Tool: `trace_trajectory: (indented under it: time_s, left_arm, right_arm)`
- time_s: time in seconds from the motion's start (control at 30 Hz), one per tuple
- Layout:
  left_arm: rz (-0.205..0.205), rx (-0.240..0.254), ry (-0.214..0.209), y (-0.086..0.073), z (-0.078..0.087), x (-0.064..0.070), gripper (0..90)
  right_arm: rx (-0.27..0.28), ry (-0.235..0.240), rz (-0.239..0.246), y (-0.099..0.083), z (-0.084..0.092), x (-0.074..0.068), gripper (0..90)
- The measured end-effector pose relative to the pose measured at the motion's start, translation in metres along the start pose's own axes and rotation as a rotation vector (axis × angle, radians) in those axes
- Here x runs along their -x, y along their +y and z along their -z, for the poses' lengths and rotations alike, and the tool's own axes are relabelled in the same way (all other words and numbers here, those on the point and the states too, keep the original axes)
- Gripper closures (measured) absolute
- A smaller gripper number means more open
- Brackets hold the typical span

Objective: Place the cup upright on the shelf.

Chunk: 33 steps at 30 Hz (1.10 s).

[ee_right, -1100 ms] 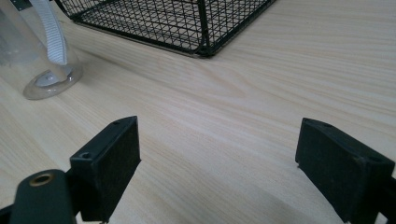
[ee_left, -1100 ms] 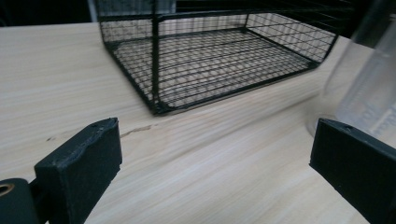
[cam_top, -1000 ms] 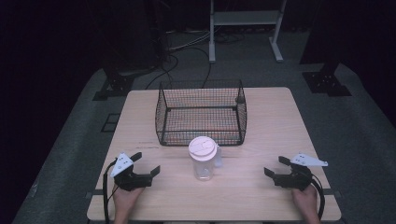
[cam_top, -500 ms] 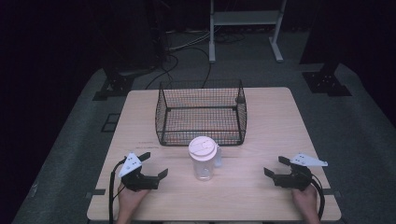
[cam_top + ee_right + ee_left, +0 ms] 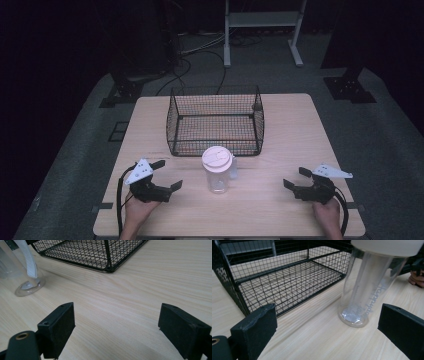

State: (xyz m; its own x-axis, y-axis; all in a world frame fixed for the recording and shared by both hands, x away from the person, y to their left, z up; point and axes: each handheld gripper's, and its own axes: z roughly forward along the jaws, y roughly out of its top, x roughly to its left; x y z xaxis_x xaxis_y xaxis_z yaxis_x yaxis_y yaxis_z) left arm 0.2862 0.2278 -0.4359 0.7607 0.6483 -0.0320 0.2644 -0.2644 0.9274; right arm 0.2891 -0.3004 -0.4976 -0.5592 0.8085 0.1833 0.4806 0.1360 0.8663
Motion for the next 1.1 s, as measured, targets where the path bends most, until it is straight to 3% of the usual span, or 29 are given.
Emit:
trace_trajectory:
  time_s: [0.2, 0.47, 0.63, 1.1]
  left_arm:
    - [-0.056, -0.021, -0.009, 0.015, 0.003, 0.009, 0.0]
    - [-0.111, -0.051, -0.08, 0.035, -0.001, 0.025, 0.0]
    - [-0.122, -0.076, -0.128, 0.046, -0.006, 0.032, 0.0]
    - [-0.147, -0.12, -0.163, 0.068, -0.019, 0.043, 0.0]
  right_arm:
    - [-0.007, 0.0, 0.004, 0.0, -0.001, 0.0, 12.9]
    - [-0.006, 0.0, 0.005, 0.0, -0.001, 0.0, 12.9]
    - [-0.004, 0.001, 0.005, 0.0, -0.001, 0.0, 12.9]
    - [-0.004, 0.004, 0.005, 0.0, -0.001, 0.0, 12.9]
